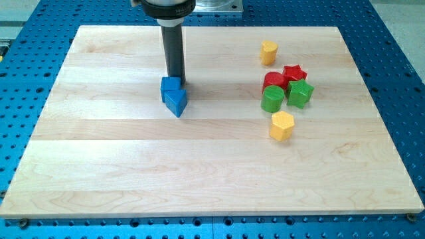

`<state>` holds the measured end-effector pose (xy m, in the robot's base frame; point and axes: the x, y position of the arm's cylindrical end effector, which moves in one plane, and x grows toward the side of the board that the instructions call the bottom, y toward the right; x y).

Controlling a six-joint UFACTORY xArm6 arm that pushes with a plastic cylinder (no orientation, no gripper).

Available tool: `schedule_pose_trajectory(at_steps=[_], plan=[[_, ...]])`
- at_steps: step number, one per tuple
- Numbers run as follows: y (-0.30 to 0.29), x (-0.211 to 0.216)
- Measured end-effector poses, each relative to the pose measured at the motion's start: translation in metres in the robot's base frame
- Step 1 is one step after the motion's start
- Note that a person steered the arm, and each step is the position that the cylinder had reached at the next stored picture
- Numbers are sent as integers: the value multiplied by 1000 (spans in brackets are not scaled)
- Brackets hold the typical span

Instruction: Move the yellow blocks close to the cube

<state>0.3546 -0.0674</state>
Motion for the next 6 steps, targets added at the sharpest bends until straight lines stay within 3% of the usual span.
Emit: schedule_pose_trajectory(at_steps=[1, 2, 3, 4, 5, 6], plan=[[47, -63], [143, -111], [220, -112], [212, -65], [95, -40], [44, -48]])
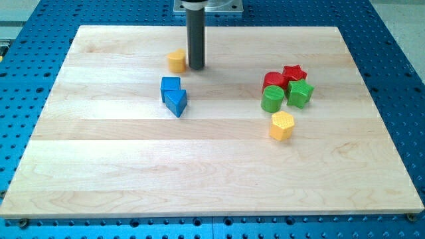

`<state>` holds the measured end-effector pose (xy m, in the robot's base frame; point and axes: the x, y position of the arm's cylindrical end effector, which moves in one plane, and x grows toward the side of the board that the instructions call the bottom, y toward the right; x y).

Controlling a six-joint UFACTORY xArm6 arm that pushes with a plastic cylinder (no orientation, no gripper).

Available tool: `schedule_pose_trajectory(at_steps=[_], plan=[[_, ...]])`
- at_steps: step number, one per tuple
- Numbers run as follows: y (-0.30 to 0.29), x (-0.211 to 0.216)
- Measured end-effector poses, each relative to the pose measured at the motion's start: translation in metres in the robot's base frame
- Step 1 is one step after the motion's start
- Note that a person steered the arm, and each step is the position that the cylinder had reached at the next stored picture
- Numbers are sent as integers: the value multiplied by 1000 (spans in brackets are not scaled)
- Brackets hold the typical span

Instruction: Move the yellow blocks close to the cube

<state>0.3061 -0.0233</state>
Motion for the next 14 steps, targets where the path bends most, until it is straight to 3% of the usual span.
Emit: schedule_pose_trajectory(at_steps=[1, 2, 3, 4, 5, 6, 7, 8, 9, 10, 11, 12, 14], plan=[[25, -47], [-42, -40], [-53, 22], [-36, 42], [2, 36], [90, 66], [117, 135], [117, 154], [76, 159], [96, 224], [176, 239], [171, 193], [3, 121]])
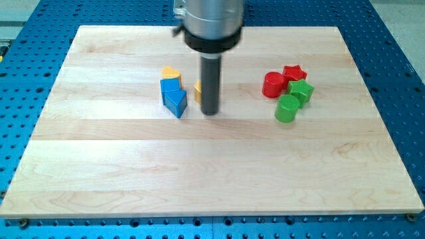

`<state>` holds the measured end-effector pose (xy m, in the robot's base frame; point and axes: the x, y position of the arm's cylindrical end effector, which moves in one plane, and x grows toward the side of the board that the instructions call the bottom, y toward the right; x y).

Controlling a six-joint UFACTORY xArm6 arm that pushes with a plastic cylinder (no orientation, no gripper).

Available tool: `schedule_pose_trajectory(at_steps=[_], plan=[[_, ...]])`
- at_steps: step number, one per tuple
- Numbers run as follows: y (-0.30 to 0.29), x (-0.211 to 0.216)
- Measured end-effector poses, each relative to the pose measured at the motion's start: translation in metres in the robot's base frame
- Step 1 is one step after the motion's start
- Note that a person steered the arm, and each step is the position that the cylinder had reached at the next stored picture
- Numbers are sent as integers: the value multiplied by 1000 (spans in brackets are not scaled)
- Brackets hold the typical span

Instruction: Move the yellow blocks close to the cube

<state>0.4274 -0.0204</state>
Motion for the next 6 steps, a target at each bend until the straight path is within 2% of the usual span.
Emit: schedule_pose_trajectory(at_steps=[1, 2, 3, 4, 5, 6], plan=[[4, 0], [39, -34], [27, -54], [28, 2], [78, 60], [153, 80]])
